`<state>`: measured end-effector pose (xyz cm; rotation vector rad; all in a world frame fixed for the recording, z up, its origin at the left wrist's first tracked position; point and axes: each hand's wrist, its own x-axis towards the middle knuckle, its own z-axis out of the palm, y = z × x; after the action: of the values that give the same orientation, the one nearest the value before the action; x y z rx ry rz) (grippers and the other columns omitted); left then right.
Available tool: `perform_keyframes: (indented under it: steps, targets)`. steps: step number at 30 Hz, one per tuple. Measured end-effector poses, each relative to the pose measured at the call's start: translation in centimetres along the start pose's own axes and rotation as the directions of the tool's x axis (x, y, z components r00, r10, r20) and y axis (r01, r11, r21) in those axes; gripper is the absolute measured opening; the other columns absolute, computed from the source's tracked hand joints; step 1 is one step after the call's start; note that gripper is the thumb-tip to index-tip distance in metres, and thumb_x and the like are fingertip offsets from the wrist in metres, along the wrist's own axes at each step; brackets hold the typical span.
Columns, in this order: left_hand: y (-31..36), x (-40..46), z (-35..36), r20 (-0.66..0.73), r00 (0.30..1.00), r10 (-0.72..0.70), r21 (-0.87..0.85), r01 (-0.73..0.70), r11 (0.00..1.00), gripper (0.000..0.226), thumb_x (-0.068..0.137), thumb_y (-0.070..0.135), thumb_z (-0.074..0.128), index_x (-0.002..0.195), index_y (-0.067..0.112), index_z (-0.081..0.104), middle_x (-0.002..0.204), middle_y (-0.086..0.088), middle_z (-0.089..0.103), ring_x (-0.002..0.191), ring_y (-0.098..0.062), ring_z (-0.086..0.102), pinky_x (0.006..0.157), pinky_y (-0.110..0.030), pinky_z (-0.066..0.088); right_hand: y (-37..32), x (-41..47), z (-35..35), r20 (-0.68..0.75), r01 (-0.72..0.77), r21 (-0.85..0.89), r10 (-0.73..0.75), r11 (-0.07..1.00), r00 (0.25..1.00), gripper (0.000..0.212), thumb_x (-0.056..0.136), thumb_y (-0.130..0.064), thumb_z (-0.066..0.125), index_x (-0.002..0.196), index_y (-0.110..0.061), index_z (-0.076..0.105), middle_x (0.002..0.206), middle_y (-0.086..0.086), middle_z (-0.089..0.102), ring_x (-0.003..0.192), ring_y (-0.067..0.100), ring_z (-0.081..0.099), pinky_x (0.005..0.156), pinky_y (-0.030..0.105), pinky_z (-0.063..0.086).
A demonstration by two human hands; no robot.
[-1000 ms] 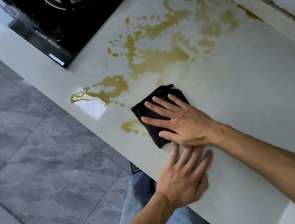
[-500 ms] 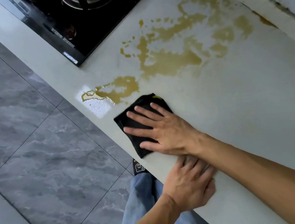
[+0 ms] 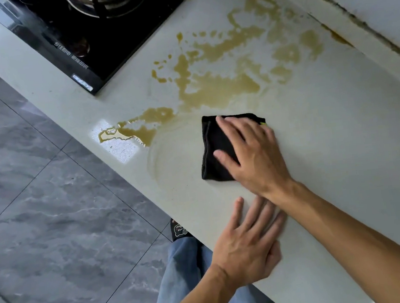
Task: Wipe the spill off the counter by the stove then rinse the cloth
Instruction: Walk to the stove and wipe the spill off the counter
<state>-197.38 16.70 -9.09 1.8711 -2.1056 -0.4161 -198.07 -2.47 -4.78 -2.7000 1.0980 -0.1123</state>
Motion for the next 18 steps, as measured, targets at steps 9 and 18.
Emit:
perform_keyframes:
  steps: [9,18]
  targets:
    - [0.0,0.0,0.2,0.026,1.000,0.010,0.021,-0.011,1.000,0.068,0.102,0.043,0.050,0.164,0.018,0.039,0.178,-0.011,0.023,0.167,-0.033,0.011,0.132,-0.063,0.013,1.9,4.8,-2.1,0.060,0.025,0.102,-0.032,0.994,0.998,0.030,0.096,-0.042,0.070,0.117,-0.020,0.066,0.107,-0.002,0.065,0.106,0.026,0.060,0.093,0.043,0.044]
    - [0.1,0.0,0.2,0.022,1.000,0.014,0.020,-0.015,1.000,0.065,0.104,0.042,0.048,0.164,0.019,0.040,0.178,-0.011,0.023,0.167,-0.032,0.014,0.133,-0.062,0.012,2.2,6.1,-2.9,0.143,0.054,0.215,-0.086,0.975,0.986,0.026,0.098,-0.037,0.069,0.113,-0.018,0.059,0.109,-0.003,0.060,0.099,0.020,0.058,0.082,0.039,0.051]
